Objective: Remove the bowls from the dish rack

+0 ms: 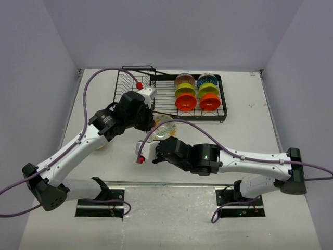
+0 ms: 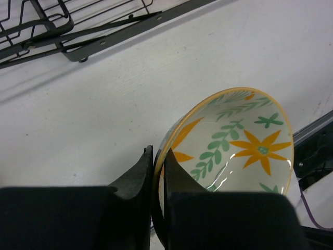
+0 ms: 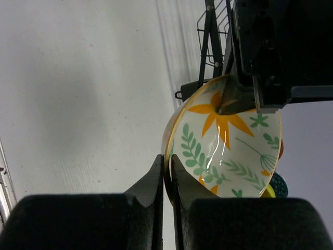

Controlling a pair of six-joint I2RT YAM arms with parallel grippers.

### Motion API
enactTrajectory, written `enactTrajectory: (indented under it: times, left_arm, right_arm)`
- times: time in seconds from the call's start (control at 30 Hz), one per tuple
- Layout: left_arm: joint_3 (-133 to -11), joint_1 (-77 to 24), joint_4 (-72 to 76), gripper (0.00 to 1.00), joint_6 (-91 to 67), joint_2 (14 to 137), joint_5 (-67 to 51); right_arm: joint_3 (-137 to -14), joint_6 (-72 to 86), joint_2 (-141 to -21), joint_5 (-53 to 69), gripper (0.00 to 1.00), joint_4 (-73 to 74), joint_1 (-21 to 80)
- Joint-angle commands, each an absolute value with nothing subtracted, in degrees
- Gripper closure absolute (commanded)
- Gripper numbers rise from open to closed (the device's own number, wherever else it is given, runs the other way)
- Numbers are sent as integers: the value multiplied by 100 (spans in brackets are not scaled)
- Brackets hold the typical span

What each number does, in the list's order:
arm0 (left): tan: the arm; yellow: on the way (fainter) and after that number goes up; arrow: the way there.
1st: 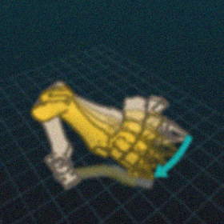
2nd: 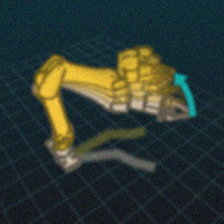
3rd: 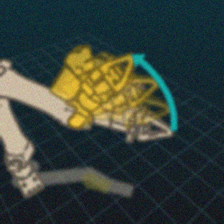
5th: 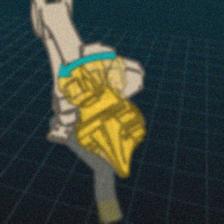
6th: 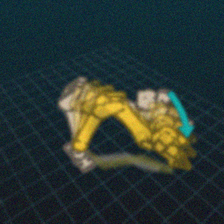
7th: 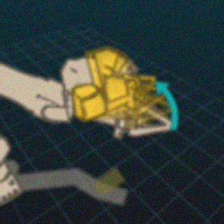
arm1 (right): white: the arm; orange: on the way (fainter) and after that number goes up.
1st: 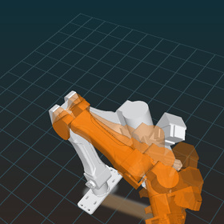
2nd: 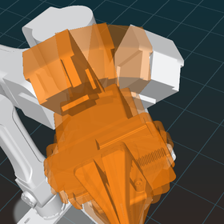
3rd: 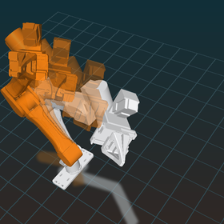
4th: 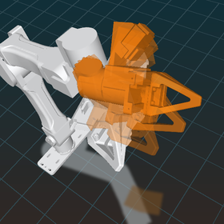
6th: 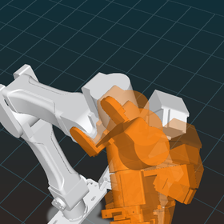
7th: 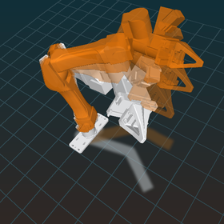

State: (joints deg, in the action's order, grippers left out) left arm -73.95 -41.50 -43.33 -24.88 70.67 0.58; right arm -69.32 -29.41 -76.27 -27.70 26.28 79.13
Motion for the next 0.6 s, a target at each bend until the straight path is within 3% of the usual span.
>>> enactTrajectory:
  times: [0.0,0.33,0.43,0.47,0.5,0.53,0.57]
  left_arm:
    - [-7444,-4192,-4456,100,-2426,7066,483]
    - [-7392,-4228,-4518,100,-2531,6971,1231]
    - [-7313,-4219,-4360,100,-2619,6742,1361]
    - [-7269,-4219,-4359,100,-2706,6680,1432]
    - [-7242,-4219,-4359,100,-2768,6610,1520]
    - [-7190,-4219,-4359,100,-2838,6427,1695]
    - [-7059,-4219,-4351,100,-2926,6320,1809]
  right_arm:
    - [-7198,-3050,-7594,-3032,100,2514,7928]
    - [-6988,-3120,-7602,-3094,100,2268,7919]
    - [-6900,-3094,-7611,-3243,53,2084,7884]
    - [-6865,-3076,-7577,-3261,24,1979,7866]
    - [-6795,-3059,-7550,-3287,7,1925,7858]
    - [-6759,-3024,-7515,-3357,1,1838,7823]
    - [-6707,-2997,-7480,-3392,1,1776,7805]
